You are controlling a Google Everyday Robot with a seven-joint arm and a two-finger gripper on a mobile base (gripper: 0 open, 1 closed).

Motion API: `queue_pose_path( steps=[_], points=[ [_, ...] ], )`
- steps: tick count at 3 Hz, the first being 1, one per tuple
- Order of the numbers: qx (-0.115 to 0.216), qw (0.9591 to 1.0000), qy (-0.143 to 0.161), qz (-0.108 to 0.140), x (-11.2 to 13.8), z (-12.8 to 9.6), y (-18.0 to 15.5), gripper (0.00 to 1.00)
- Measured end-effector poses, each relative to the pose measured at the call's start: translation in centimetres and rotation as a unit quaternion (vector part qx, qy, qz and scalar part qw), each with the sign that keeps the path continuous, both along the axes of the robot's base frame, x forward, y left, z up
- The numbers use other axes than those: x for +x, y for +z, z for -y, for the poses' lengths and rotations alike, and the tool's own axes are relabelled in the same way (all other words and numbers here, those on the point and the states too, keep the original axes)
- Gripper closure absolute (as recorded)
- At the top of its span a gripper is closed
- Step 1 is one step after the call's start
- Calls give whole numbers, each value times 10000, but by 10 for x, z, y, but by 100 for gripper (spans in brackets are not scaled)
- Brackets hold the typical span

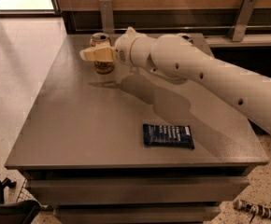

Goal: Knock orange can over

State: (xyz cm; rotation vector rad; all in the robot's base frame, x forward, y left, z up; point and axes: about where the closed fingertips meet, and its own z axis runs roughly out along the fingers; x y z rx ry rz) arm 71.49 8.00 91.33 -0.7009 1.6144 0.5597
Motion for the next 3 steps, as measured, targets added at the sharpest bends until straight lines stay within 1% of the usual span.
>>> queue_pose_path(
  steps=[1,2,3],
  points=[
    [230,9997,115,25,7,-15,-10,0],
    [450,9987,218,60,7,-31,-25,18],
    [589,9981,187,55,1,-35,-38,49]
  ],
)
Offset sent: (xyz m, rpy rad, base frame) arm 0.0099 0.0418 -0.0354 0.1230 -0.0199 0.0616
